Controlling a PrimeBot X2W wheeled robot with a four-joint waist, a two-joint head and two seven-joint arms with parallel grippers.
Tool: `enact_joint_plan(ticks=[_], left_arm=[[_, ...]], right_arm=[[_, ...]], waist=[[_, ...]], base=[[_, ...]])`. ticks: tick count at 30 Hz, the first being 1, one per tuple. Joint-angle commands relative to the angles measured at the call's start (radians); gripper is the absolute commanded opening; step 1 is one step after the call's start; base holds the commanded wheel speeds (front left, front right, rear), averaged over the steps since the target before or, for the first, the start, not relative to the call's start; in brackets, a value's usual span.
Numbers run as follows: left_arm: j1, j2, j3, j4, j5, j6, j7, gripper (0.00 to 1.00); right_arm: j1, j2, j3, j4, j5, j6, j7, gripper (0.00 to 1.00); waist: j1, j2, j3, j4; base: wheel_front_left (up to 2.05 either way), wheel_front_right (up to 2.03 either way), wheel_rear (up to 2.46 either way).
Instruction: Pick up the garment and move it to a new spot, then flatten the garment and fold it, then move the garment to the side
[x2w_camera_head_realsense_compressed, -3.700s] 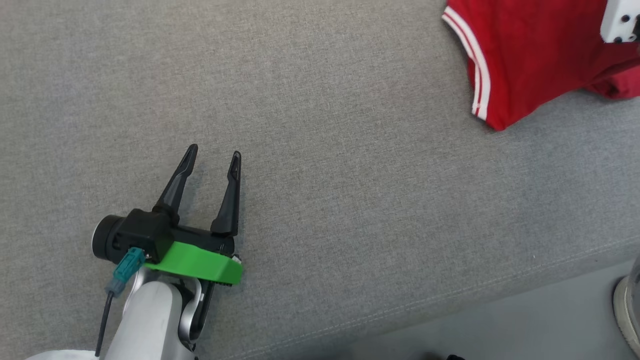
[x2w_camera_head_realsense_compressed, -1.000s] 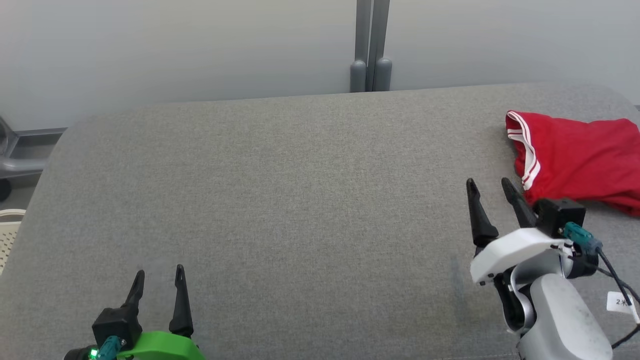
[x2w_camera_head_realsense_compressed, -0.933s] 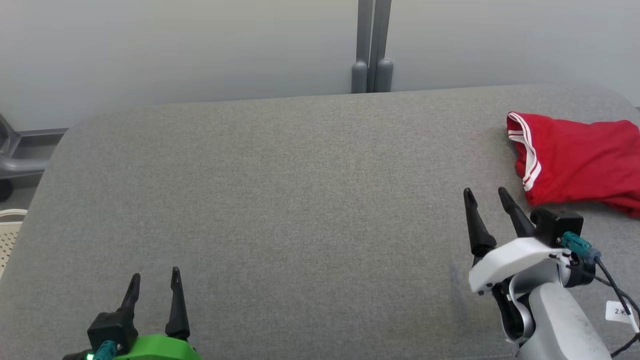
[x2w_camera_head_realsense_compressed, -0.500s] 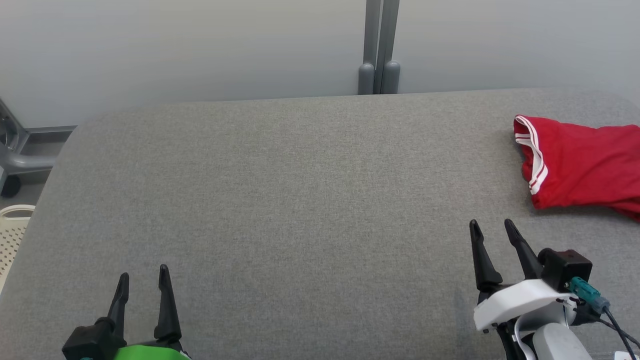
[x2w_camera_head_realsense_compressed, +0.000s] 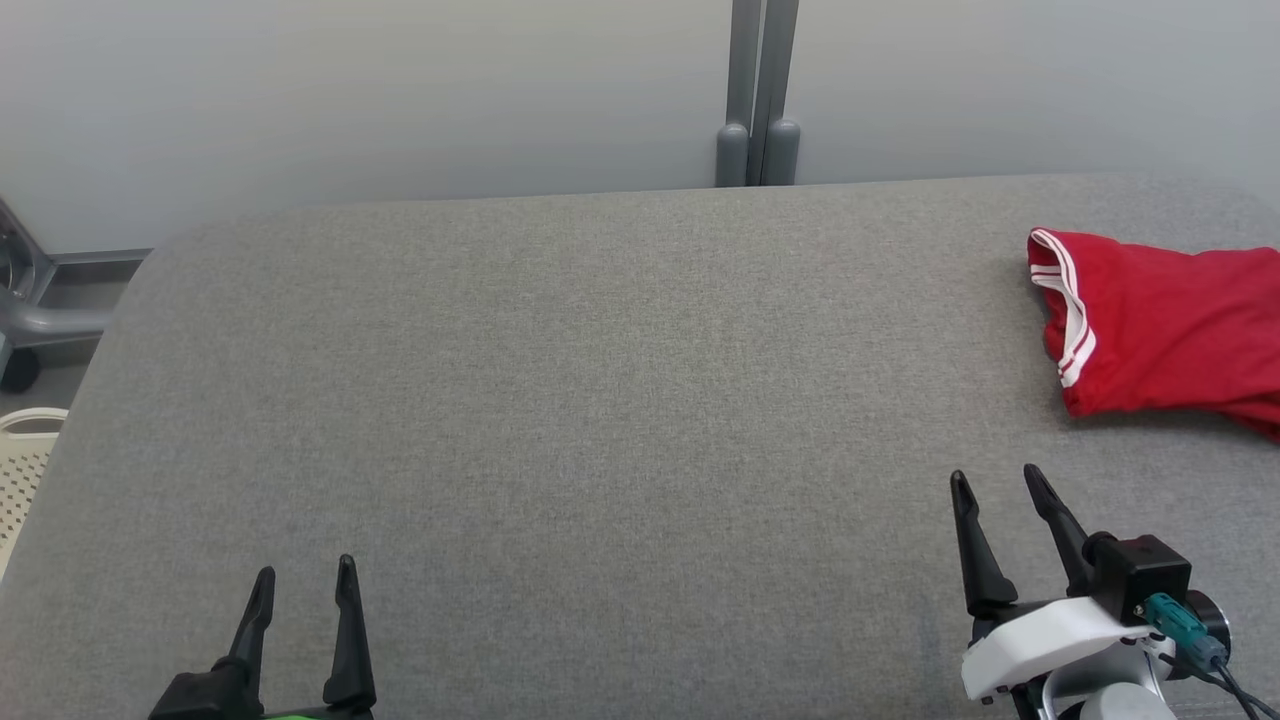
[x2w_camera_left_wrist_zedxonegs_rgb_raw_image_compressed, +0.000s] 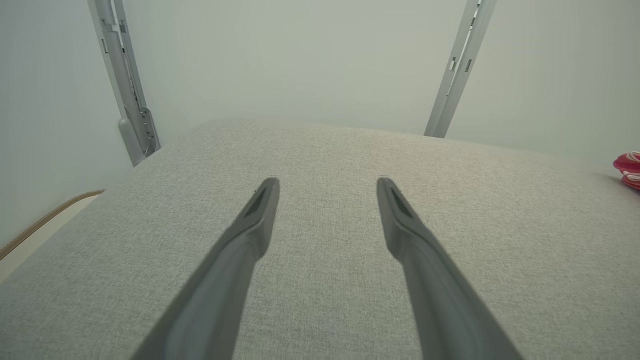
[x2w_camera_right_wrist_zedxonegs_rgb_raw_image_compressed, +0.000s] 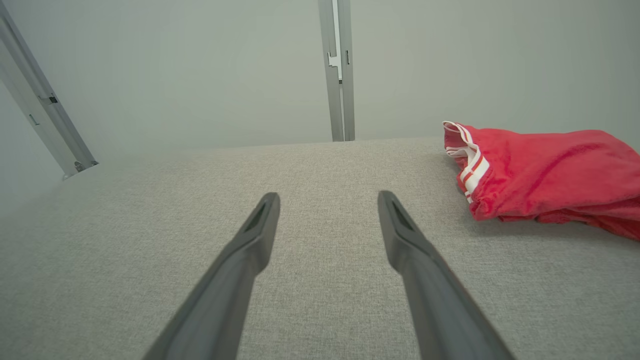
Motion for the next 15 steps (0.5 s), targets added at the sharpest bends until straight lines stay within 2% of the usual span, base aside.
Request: enact_joint_plan(ticks=[1,15], left_arm=[[0.016,0.0,0.0,-0.002,0.009,0.007,-0.003,1.0],[0.008,-0.002,0.001,0.019,0.003,0.005,-0.003,1.0]], right_arm=[[0.008,-0.002,-0.005,-0.008,-0.005,-0.001,-0.003,1.0],[0.007,-0.002,-0.002,-0.008,0.01,-0.001,-0.004,1.0]], waist=[[0.0001,0.0,0.001,0.0],[0.0001,0.0,0.005,0.002]], base=[[0.0,0.0,0.0],[0.0,0.0,0.0]])
